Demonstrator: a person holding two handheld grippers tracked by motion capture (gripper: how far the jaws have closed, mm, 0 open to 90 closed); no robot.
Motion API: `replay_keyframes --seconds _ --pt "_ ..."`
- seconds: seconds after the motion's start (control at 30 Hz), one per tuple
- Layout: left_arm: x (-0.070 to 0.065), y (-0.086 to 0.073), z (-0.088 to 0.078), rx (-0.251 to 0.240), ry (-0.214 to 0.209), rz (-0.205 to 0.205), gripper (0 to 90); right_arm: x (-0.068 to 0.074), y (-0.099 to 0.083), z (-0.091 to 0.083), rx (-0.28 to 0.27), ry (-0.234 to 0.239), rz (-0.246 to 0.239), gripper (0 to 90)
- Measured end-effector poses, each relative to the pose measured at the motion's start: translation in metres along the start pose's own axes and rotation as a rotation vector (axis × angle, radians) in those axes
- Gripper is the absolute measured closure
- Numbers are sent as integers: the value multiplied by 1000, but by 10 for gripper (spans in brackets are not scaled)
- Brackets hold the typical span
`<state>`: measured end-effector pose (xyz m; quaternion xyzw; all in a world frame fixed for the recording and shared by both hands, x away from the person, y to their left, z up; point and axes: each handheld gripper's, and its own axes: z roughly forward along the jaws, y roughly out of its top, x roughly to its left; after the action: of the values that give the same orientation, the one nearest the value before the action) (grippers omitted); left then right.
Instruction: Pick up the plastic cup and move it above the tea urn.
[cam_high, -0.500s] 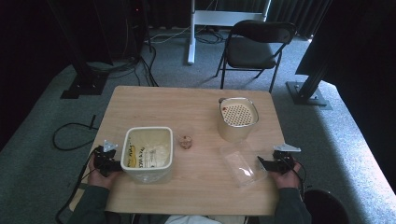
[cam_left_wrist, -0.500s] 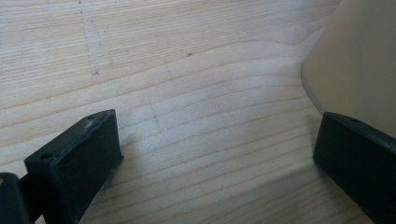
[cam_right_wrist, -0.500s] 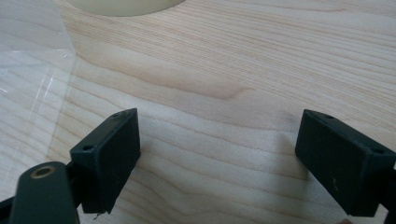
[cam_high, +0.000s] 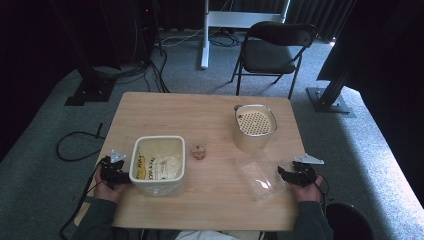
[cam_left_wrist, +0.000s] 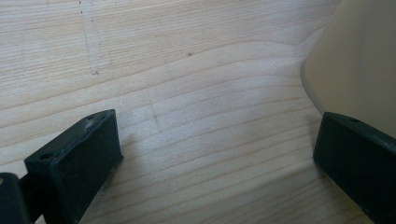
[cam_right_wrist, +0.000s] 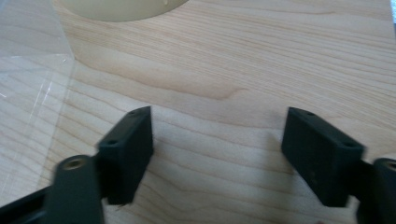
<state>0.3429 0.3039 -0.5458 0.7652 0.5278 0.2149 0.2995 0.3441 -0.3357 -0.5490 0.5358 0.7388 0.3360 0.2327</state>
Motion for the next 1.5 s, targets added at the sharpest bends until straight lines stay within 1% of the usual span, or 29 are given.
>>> replay_keyframes --seconds 0.03,0.07,0.13,0.17,0.2,0.23,0.27,0.3,0.33,0.37,0.4,0.43,0.53,0.6,0.67,0.77,0.87,0.9,0.93,0.97,1.0,1.07,1.1,1.17,1.27,1.4,1.47,1.5 --pt "0 0 0 0 0 0 11 -1 0 -1 0 0 13 379" --pt "0 0 0 0 0 0 12 -3 1 -3 -2 10 37 424" --pt "0 0 0 0 1 -1 13 -5 2 -10 -35 50 83 496" --pt "0 0 0 0 1 -1 13 -5 2 -10 -35 50 83 496" --pt "0 0 0 0 1 0 13 -4 6 -20 -62 52 90 572" --pt "0 0 0 0 1 0 13 -3 8 -26 -81 64 86 609" --pt "0 0 0 0 1 0 13 -2 10 -32 -95 72 82 635" --pt "0 0 0 0 1 0 13 -2 10 -32 -95 72 82 635" --pt "0 0 0 0 1 0 13 4 13 -44 -110 77 60 680" --pt "0 0 0 0 1 0 13 4 13 -44 -110 77 60 680" --pt "0 0 0 0 1 0 13 11 15 -55 -121 88 37 684" --pt "0 0 0 0 1 0 13 14 15 -60 -125 94 24 670" --pt "0 0 0 0 1 -1 13 24 15 -74 -134 111 19 636" --pt "0 0 0 0 1 0 12 29 13 -80 -140 143 27 619" --pt "0 0 0 0 1 0 13 35 10 -81 -124 166 29 606" --pt "0 0 0 0 1 0 13 42 5 -77 -81 189 14 600" --pt "0 0 0 0 1 0 13 45 4 -69 -35 213 -1 643" --pt "0 0 0 0 1 0 13 45 4 -69 -35 213 -1 643" --pt "0 0 0 0 1 0 13 47 4 -63 4 215 -13 682" --pt "0 0 0 0 1 -1 13 48 4 -61 19 216 -22 737" --pt "0 0 0 0 1 0 12 50 4 -60 26 218 -33 779" --pt "0 0 0 0 1 0 13 52 5 -59 34 222 -54 821" --pt "0 0 0 0 1 -1 13 53 7 -60 30 227 -59 846" --pt "0 0 0 0 1 0 13 54 8 -61 19 255 -62 851" --pt "0 0 0 0 1 0 13 56 11 -62 8 257 -68 856" --pt "0 0 0 0 1 -1 13 58 16 -66 -29 293 -62 867" --pt "0 0 0 0 1 0 13 58 17 -67 -38 299 -61 868" --pt "0 0 0 0 1 -1 13 61 22 -69 -48 302 -70 870"
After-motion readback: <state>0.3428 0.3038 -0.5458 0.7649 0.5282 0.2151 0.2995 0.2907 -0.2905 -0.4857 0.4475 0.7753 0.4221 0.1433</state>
